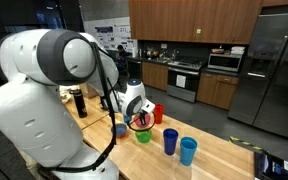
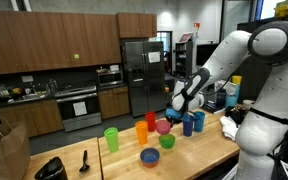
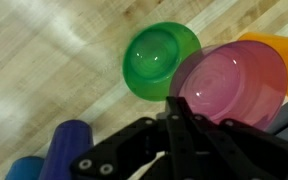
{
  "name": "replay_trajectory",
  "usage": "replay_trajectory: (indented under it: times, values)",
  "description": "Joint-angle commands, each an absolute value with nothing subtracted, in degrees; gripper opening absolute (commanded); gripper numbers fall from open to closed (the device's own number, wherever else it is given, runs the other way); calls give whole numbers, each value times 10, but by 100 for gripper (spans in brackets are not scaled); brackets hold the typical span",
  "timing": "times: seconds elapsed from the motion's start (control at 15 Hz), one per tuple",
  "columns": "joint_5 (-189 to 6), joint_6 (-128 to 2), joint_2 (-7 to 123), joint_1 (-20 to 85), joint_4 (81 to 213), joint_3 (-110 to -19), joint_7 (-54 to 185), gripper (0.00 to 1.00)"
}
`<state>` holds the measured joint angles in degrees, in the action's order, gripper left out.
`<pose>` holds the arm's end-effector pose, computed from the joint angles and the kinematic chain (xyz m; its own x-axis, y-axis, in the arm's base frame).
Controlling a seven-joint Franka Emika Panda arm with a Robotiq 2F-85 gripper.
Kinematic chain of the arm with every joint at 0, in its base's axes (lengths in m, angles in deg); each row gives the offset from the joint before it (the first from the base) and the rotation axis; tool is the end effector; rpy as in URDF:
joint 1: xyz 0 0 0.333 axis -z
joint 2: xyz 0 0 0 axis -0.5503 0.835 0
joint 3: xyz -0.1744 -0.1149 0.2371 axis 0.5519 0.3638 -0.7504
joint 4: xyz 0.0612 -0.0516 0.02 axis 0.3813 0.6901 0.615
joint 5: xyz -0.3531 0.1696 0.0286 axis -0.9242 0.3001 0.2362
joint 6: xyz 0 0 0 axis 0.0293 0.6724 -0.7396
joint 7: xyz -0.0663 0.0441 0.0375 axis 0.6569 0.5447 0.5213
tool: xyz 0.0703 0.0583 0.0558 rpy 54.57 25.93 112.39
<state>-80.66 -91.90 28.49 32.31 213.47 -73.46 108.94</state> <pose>0.4076 0.0342 0.3112 0.6255 -0.7655 0.1508 -0.7222 -0.6413 -0.2592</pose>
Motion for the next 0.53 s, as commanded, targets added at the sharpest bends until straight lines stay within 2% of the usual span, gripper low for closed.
replay_trajectory:
  times: [0.0,0.47]
  values:
    - [-833,-894,277,373,2136,-746,1121,1]
    - [-865,-860,291,453,2137,-708,1144,1]
